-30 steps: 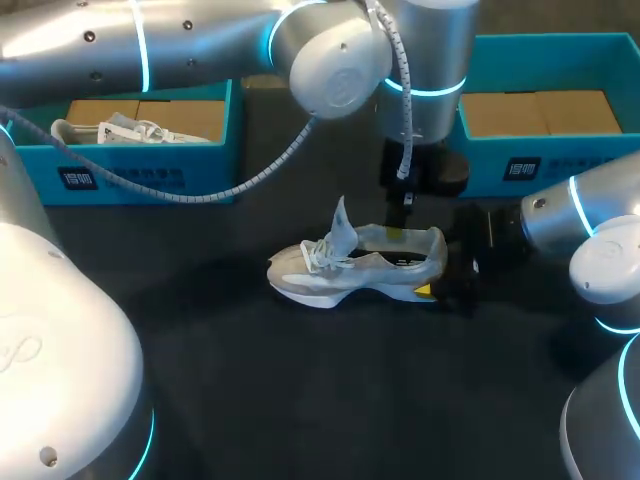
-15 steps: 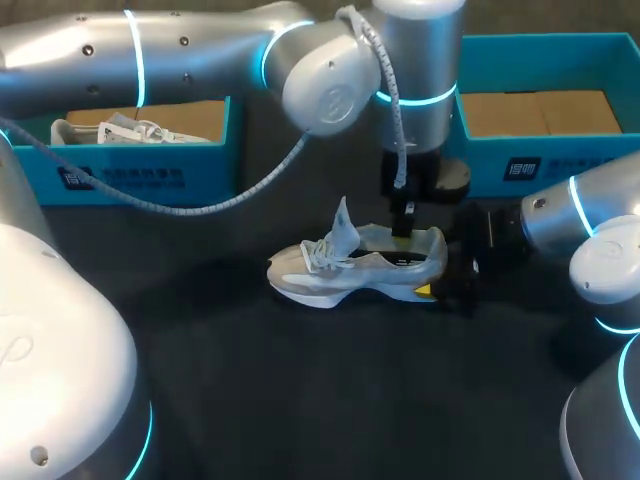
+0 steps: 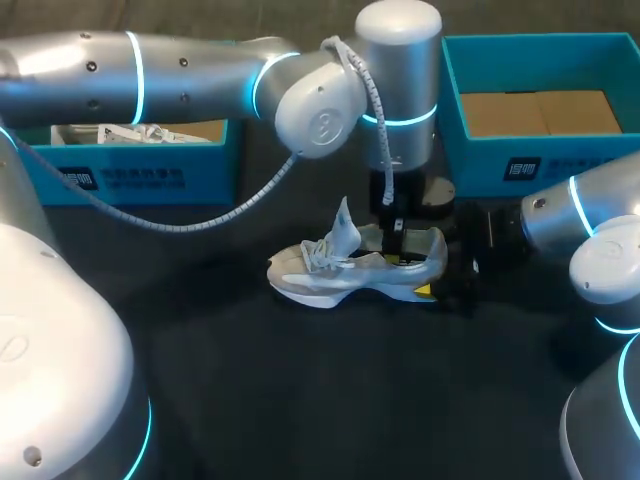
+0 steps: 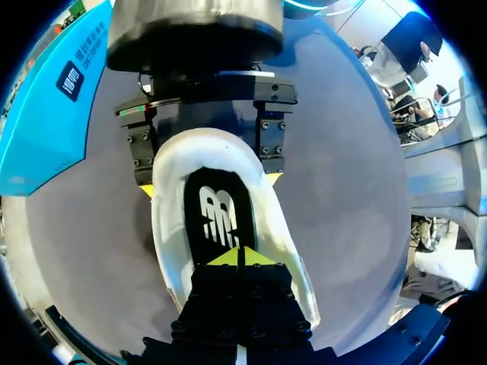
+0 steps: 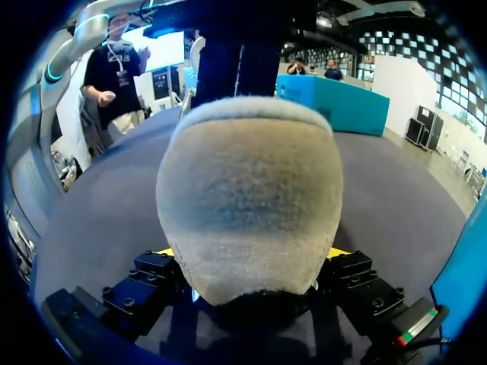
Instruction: Take the shoe out of the shoebox, open the shoe tongue, remove and reinsert the insole, then place the shoe into the shoebox
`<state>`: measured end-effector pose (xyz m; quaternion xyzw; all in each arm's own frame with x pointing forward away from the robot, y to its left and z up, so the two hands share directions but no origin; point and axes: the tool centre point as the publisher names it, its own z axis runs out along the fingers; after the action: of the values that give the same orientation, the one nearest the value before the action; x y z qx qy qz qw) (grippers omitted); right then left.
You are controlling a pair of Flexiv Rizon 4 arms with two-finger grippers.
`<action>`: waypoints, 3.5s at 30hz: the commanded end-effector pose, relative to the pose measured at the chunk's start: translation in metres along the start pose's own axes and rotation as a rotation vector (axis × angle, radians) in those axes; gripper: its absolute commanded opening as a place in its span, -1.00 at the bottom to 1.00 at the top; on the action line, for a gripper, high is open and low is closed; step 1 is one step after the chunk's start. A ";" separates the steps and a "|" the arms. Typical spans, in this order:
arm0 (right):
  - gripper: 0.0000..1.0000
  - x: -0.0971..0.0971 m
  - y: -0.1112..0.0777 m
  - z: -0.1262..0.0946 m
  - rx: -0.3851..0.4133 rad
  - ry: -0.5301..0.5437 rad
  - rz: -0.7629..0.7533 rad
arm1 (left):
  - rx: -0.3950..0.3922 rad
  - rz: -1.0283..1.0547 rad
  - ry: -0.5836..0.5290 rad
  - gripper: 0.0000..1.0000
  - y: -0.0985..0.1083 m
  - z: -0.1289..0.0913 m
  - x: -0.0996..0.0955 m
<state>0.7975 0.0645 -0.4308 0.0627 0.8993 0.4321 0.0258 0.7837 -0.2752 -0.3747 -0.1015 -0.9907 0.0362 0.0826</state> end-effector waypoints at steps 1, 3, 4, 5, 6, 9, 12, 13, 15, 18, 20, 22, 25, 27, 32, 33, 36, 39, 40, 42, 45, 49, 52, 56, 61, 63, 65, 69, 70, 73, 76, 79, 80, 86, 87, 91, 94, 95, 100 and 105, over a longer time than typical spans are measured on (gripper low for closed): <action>-1.00 0.002 -0.003 0.006 0.004 -0.002 0.001 | 0.010 0.001 0.008 -1.00 -0.002 0.004 0.000; -1.00 0.002 -0.003 0.006 0.004 -0.002 0.001 | 0.013 -0.001 0.017 -1.00 -0.002 0.007 0.001; -1.00 0.002 -0.003 0.006 0.004 -0.002 0.001 | 0.018 0.000 0.020 -1.00 -0.002 0.008 0.002; -1.00 0.002 -0.003 0.006 0.004 -0.002 0.001 | 0.021 0.002 0.032 -1.00 -0.002 0.010 0.003; -1.00 0.002 -0.003 0.006 0.004 -0.002 0.001 | 0.021 0.003 0.032 -1.00 -0.003 0.012 0.005; -1.00 0.002 -0.003 0.006 0.004 -0.002 0.001 | 0.023 0.006 0.038 -1.00 -0.003 0.017 0.006; -1.00 0.002 -0.003 0.006 0.004 -0.002 0.001 | 0.022 0.006 0.046 -0.71 -0.003 0.021 0.006; -1.00 0.002 -0.003 0.006 0.004 -0.002 0.001 | 0.020 0.006 0.048 -0.65 -0.003 0.021 0.006; -1.00 0.002 -0.003 0.006 0.004 -0.002 0.001 | 0.016 0.005 0.048 -0.62 -0.003 0.022 0.005; -1.00 0.002 -0.003 0.006 0.004 -0.002 0.001 | 0.013 0.002 0.051 -0.51 -0.002 0.023 0.004; -1.00 0.002 -0.003 0.006 0.004 -0.002 0.001 | 0.008 0.003 0.058 -0.43 -0.001 0.025 0.004; -1.00 0.002 -0.003 0.006 0.004 -0.002 0.001 | 0.002 0.011 0.071 -0.40 0.000 0.028 0.003; -1.00 0.002 -0.003 0.006 0.004 -0.002 0.001 | 0.002 0.018 0.082 -0.30 0.000 0.034 0.002; -1.00 0.002 -0.003 0.006 0.004 -0.002 0.001 | 0.007 0.021 0.086 -0.21 0.001 0.037 0.001; -1.00 0.002 -0.003 0.006 0.004 -0.002 0.001 | -0.004 0.041 0.078 -0.06 0.002 0.046 -0.002; -1.00 0.002 -0.003 0.006 0.004 -0.002 0.001 | -0.006 0.051 0.075 -0.04 0.002 0.049 -0.002; -1.00 0.002 -0.003 0.006 0.004 -0.002 0.001 | -0.009 0.065 0.052 0.00 0.001 0.055 -0.003; -1.00 0.002 -0.003 0.006 0.004 -0.002 0.001 | -0.020 0.084 0.013 -0.03 0.001 0.063 -0.004; -1.00 0.002 -0.003 0.006 0.004 -0.002 0.001 | -0.025 0.083 -0.004 -0.07 0.001 0.065 -0.005; -1.00 0.002 -0.003 0.006 0.004 -0.002 0.001 | -0.025 0.086 -0.026 -0.11 0.001 0.069 -0.007; -1.00 0.002 -0.003 0.006 0.004 -0.002 0.001 | -0.032 0.086 -0.052 -0.18 0.001 0.075 -0.011; -1.00 0.002 -0.003 0.006 0.004 -0.002 0.001 | -0.047 0.082 -0.078 -0.44 0.000 0.082 -0.016; -1.00 0.002 -0.003 0.006 0.004 -0.002 0.001 | -0.062 0.080 -0.088 -0.64 0.001 0.086 -0.018; -1.00 0.002 -0.003 0.006 0.004 -0.002 0.001 | -0.080 0.069 -0.102 -0.98 0.004 0.087 -0.023; -1.00 0.002 -0.003 0.006 0.004 -0.002 0.001 | -0.083 0.054 -0.124 -1.00 0.009 0.070 -0.024; -1.00 0.002 -0.003 0.006 0.004 -0.002 0.001 | -0.077 0.043 -0.138 -1.00 0.012 0.061 -0.024; -1.00 0.002 -0.003 0.006 0.004 -0.002 0.001 | -0.068 0.032 -0.154 -1.00 0.015 0.053 -0.024; -1.00 0.002 -0.003 0.006 0.004 -0.002 0.001 | -0.054 0.018 -0.178 -1.00 0.021 0.039 -0.024; -1.00 0.002 -0.003 0.006 0.004 -0.002 0.001 | -0.043 0.013 -0.177 -1.00 0.022 0.035 -0.024; -1.00 0.002 -0.003 0.006 0.004 -0.002 0.001 | -0.014 0.005 -0.174 -1.00 0.025 0.024 -0.024; -1.00 0.002 -0.003 0.006 0.004 -0.002 0.001 | -0.010 -0.006 -0.160 -1.00 0.028 0.015 -0.023; -1.00 0.002 -0.003 0.006 0.004 -0.002 0.001 | -0.002 -0.015 -0.152 -1.00 0.031 0.008 -0.023; -1.00 0.002 -0.003 0.006 0.004 -0.002 0.001 | 0.006 -0.022 -0.144 -1.00 0.033 0.006 -0.023; -1.00 0.002 -0.003 0.006 0.004 -0.002 0.001 | 0.040 -0.039 -0.105 -1.00 0.040 -0.006 -0.024; -1.00 0.002 -0.003 0.006 0.004 -0.002 0.001 | 0.053 -0.040 -0.099 -1.00 0.041 -0.009 -0.024; -1.00 0.002 -0.003 0.006 0.004 -0.002 0.001 | 0.092 -0.029 -0.083 -1.00 0.042 -0.020 -0.019; -1.00 0.002 -0.003 0.006 0.004 -0.002 0.001 | 0.136 -0.010 -0.060 -1.00 0.040 -0.029 -0.015; -1.00 0.002 -0.003 0.006 0.004 -0.002 0.001 | 0.146 -0.004 -0.057 -1.00 0.039 -0.032 -0.014; -1.00 0.002 -0.003 0.006 0.004 -0.002 0.001 | 0.191 0.037 -0.059 -1.00 0.030 -0.048 -0.007; -1.00 0.002 -0.003 0.006 0.004 -0.002 0.001 | 0.236 0.080 -0.050 -1.00 0.021 -0.067 -0.001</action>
<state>0.7976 0.0643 -0.4311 0.0631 0.8992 0.4322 0.0260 0.8025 -0.2567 -0.3214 -0.1253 -0.9774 0.1554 0.0700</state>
